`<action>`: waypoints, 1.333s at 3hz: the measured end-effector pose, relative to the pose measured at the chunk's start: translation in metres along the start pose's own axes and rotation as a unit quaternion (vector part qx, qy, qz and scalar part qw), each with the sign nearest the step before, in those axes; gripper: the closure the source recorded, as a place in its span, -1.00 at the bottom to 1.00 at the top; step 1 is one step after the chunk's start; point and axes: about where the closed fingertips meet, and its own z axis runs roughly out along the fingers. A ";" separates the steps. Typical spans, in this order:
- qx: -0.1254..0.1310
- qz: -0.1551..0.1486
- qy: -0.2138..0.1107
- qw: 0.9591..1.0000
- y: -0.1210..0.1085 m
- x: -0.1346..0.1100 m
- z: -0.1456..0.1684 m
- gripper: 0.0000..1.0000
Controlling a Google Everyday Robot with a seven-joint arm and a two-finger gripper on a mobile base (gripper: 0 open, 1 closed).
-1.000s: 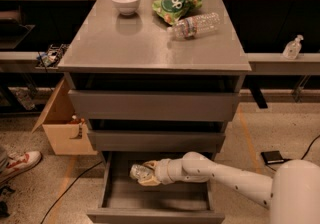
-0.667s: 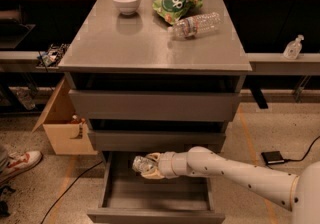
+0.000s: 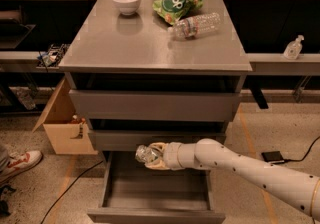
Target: Pick 7up can from bottom drawer and place on counter
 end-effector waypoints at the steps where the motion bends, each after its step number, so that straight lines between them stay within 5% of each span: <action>1: 0.001 -0.011 0.009 1.000 -0.002 -0.011 -0.005 1.00; 2: 0.018 -0.042 0.029 0.999 -0.006 -0.044 -0.024 1.00; 4: 0.060 -0.135 0.079 0.986 -0.042 -0.150 -0.089 1.00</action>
Offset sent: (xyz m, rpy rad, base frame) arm -0.0157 0.0055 0.1352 -0.1899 -0.2205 -0.0004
